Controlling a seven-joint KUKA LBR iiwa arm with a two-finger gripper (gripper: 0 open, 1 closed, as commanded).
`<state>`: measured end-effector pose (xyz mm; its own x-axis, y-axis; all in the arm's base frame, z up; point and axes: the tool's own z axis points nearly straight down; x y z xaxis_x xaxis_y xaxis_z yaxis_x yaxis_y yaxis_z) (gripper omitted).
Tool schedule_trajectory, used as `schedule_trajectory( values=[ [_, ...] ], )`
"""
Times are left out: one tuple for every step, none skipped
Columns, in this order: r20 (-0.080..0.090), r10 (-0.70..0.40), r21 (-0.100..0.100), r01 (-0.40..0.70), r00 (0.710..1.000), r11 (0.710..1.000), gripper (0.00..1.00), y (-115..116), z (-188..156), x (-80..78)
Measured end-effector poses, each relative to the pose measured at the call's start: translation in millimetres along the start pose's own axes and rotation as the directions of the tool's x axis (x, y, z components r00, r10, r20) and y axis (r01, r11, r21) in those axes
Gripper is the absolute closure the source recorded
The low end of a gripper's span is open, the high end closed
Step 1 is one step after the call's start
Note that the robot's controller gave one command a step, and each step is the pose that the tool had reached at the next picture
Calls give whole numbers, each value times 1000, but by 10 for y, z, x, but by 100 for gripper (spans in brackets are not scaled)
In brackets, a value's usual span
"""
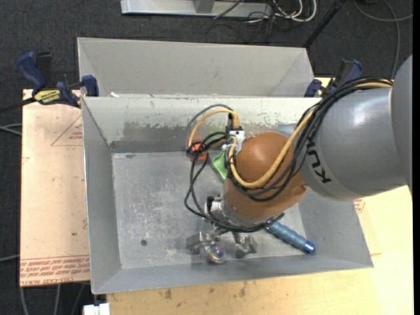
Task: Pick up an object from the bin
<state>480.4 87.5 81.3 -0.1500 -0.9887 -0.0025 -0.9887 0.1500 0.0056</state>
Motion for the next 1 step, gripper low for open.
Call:
schedule_trajectory(
  values=[
    [-1,5,3,-5,1000,1000,100,-21,-7,21]
  ],
)
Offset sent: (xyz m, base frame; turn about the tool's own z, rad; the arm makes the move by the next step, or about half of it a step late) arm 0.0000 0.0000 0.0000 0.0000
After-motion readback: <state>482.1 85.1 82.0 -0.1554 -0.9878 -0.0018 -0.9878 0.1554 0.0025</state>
